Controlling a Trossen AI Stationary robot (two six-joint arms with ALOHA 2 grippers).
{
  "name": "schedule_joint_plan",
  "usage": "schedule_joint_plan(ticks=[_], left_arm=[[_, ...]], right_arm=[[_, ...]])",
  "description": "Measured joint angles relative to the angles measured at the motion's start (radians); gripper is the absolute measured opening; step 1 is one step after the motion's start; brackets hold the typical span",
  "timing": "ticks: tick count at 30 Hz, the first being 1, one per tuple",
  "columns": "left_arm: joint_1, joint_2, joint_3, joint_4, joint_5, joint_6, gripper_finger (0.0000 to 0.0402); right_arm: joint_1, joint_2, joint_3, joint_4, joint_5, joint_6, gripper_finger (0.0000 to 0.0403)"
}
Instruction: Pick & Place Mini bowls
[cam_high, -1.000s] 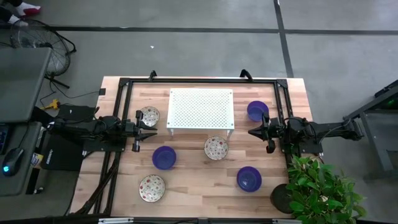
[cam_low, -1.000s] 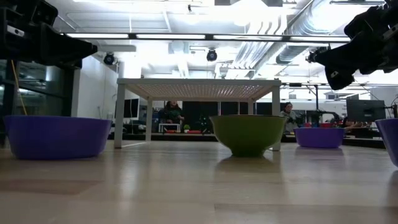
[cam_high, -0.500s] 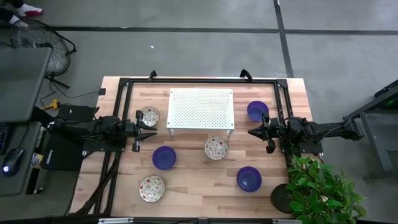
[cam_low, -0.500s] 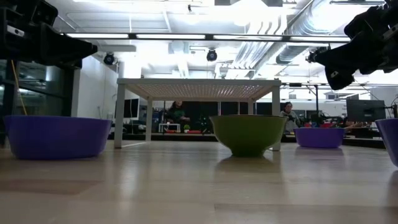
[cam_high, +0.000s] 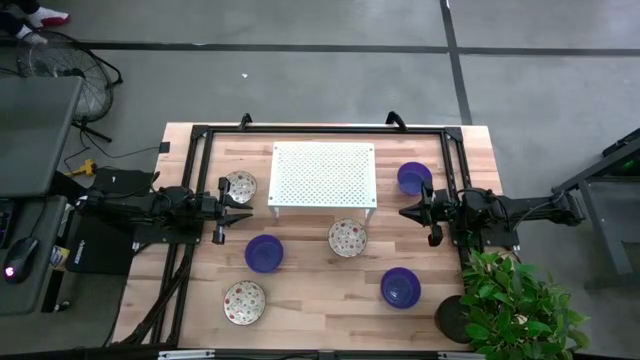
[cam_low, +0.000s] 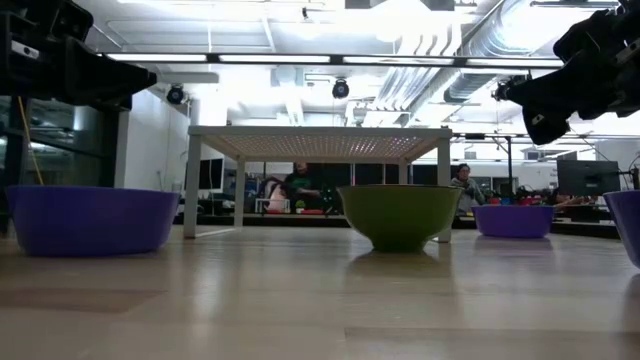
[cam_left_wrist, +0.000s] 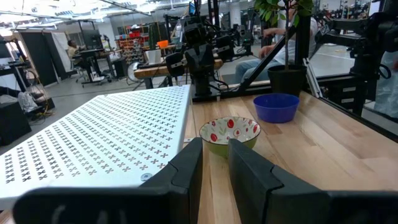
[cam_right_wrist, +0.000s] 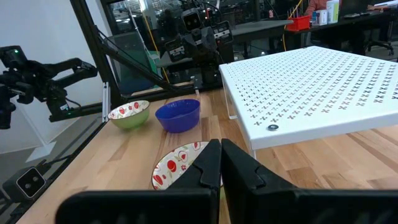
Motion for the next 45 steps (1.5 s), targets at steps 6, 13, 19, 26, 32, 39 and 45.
schedule_joint_plan(ticks=[6, 13, 19, 26, 32, 39, 45], left_arm=[[0.000, 0.000, 0.000, 0.000, 0.000, 0.000, 0.0072], [0.000, 0.000, 0.000, 0.000, 0.000, 0.000, 0.0072], [0.000, 0.000, 0.000, 0.000, 0.000, 0.000, 0.0072], [0.000, 0.000, 0.000, 0.000, 0.000, 0.000, 0.0072], [0.000, 0.000, 0.000, 0.000, 0.000, 0.000, 0.0072], [0.000, 0.000, 0.000, 0.000, 0.000, 0.000, 0.0072], [0.000, 0.000, 0.000, 0.000, 0.000, 0.000, 0.0072]], right_arm=[[0.000, 0.000, 0.000, 0.000, 0.000, 0.000, 0.0000], [0.000, 0.000, 0.000, 0.000, 0.000, 0.003, 0.0000], [0.000, 0.000, 0.000, 0.001, 0.000, 0.085, 0.0000], [0.000, 0.032, 0.068, -0.125, 0.070, 0.037, 0.0000], [0.000, 0.119, 0.205, -0.367, 0.183, 0.061, 0.0000], [0.000, 0.302, 0.336, -0.464, 0.361, 0.200, 0.0000], [-0.026, 0.476, 0.455, -0.510, 0.373, 0.248, 0.0000]])
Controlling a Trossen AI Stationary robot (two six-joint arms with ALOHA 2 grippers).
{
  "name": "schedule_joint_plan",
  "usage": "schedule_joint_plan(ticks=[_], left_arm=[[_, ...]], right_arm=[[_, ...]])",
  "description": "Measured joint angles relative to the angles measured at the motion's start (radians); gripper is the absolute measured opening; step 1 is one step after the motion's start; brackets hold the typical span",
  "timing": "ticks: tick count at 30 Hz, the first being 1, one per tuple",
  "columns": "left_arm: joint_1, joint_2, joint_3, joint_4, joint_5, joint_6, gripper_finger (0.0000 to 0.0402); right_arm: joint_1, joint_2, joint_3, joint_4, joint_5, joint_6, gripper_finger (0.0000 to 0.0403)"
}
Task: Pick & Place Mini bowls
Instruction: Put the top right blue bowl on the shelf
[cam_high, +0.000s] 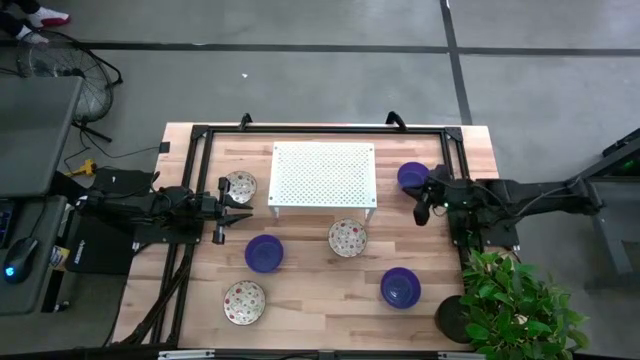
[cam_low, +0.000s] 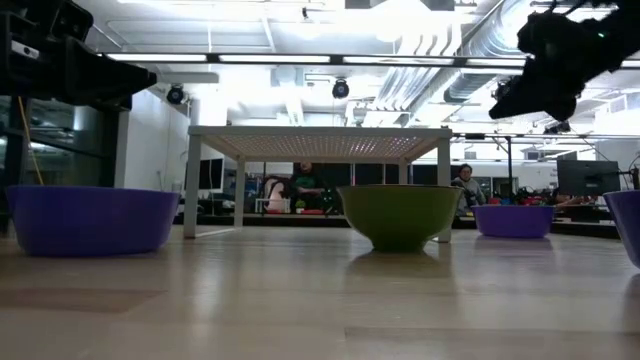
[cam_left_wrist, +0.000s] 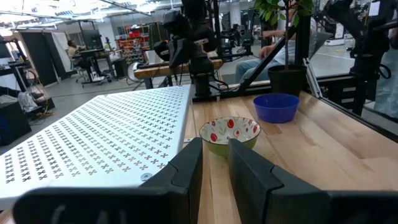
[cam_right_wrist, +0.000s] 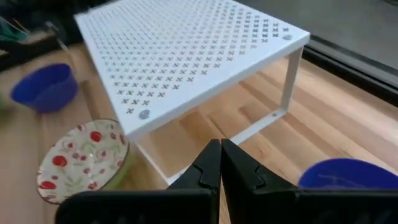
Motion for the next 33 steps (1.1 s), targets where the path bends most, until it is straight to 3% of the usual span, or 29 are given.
schedule_joint_plan(ticks=[12, 20, 33], left_arm=[[0.000, 0.000, 0.000, 0.000, 0.000, 0.000, 0.0072], [0.000, 0.000, 0.000, 0.000, 0.000, 0.000, 0.0072], [0.000, 0.000, 0.000, 0.000, 0.000, 0.000, 0.0072]], right_arm=[[-0.138, 0.285, 0.264, -0.312, -0.142, 0.087, 0.0000], [-0.189, 0.385, 0.304, -0.403, -0.245, 0.064, 0.0004], [-0.219, 0.409, 0.304, -0.395, -0.318, -0.013, 0.0116]])
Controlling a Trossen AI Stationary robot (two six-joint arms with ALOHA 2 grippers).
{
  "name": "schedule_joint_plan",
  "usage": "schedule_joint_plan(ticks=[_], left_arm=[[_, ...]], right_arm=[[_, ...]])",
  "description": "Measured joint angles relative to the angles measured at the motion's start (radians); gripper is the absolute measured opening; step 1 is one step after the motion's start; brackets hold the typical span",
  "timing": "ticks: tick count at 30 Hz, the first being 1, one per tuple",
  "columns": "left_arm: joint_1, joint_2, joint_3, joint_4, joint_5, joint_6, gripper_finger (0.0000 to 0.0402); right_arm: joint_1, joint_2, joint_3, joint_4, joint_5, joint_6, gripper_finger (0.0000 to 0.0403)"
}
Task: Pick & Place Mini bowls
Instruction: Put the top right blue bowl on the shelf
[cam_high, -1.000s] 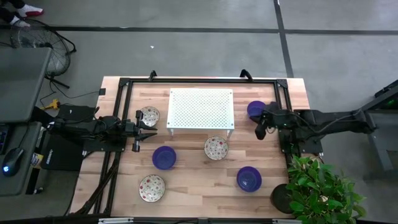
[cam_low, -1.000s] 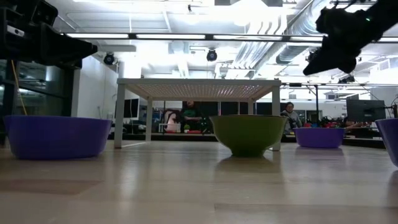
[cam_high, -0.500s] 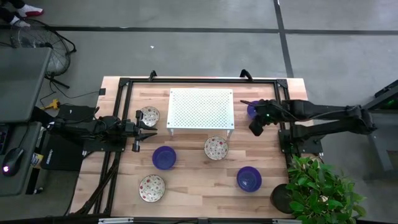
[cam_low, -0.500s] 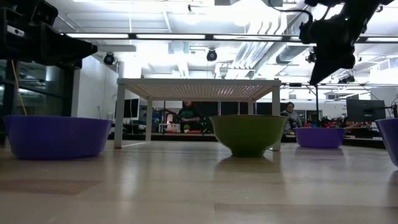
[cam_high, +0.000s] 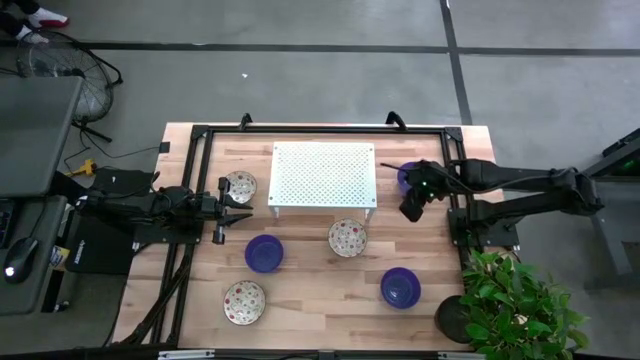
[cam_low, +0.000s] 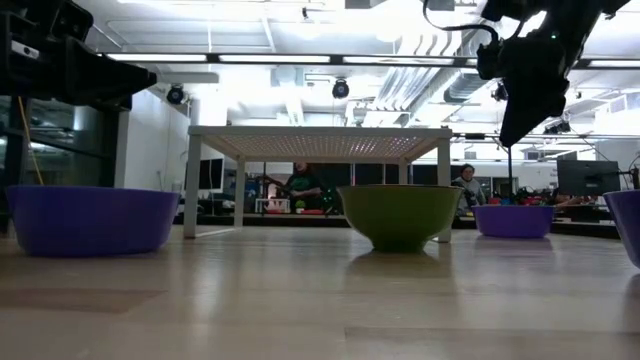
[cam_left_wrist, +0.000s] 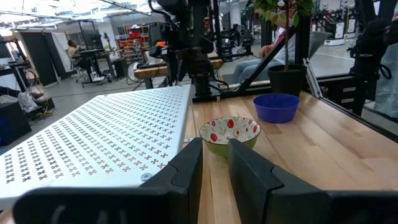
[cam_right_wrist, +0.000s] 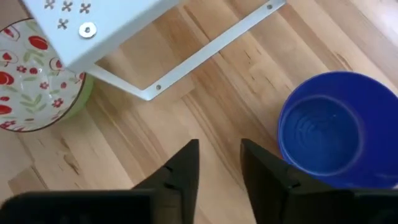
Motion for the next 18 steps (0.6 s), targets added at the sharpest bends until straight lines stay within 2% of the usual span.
schedule_joint_plan(ticks=[9, 18], left_arm=[[0.000, 0.000, 0.000, 0.000, 0.000, 0.000, 0.0072], [0.000, 0.000, 0.000, 0.000, 0.000, 0.000, 0.0072]], right_arm=[[-0.030, 0.083, 0.107, -0.110, -0.014, 0.005, 0.0158], [-0.071, 0.194, 0.181, -0.175, 0.012, 0.014, 0.0161]])
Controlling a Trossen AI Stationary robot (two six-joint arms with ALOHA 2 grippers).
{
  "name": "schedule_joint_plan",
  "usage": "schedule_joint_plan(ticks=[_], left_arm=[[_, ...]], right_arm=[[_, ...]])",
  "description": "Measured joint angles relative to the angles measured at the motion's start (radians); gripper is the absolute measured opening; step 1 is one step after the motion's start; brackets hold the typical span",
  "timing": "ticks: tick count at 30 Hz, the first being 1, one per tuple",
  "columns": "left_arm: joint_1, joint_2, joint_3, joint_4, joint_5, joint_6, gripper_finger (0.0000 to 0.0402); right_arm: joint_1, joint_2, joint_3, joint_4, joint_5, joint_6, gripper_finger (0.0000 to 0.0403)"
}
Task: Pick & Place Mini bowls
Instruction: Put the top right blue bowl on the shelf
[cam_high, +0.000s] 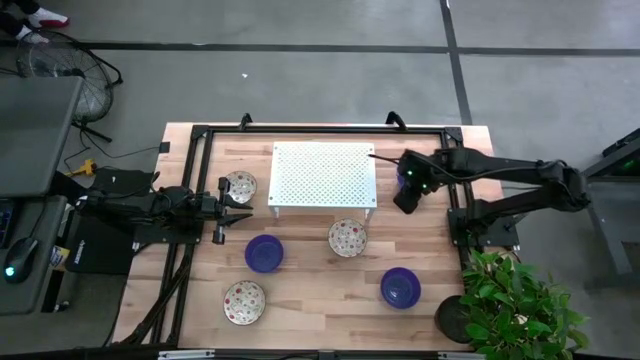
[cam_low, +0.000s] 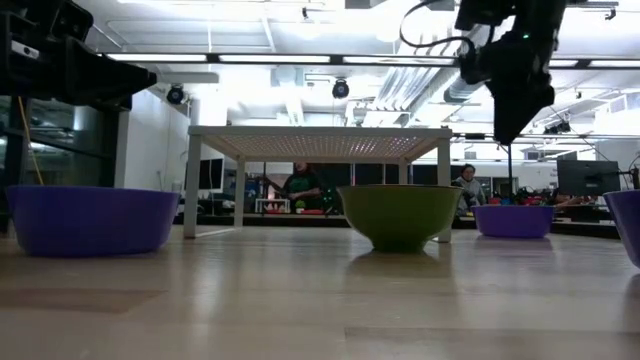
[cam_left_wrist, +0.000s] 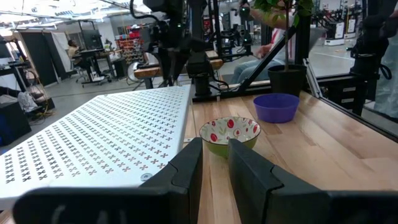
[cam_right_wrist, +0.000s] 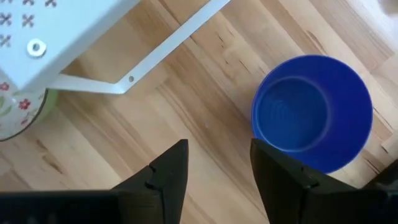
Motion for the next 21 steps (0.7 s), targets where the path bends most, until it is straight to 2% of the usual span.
schedule_joint_plan(ticks=[9, 15, 21], left_arm=[[0.000, 0.000, 0.000, 0.000, 0.000, 0.000, 0.0072], [0.000, 0.000, 0.000, 0.000, 0.000, 0.000, 0.0072], [0.000, 0.000, 0.000, 0.000, 0.000, 0.000, 0.0072]], right_arm=[[-0.043, 0.143, 0.075, -0.076, 0.009, 0.099, 0.0158], [-0.043, 0.152, 0.078, -0.104, 0.033, 0.180, 0.0159], [-0.043, 0.177, 0.078, -0.115, 0.049, 0.206, 0.0182]])
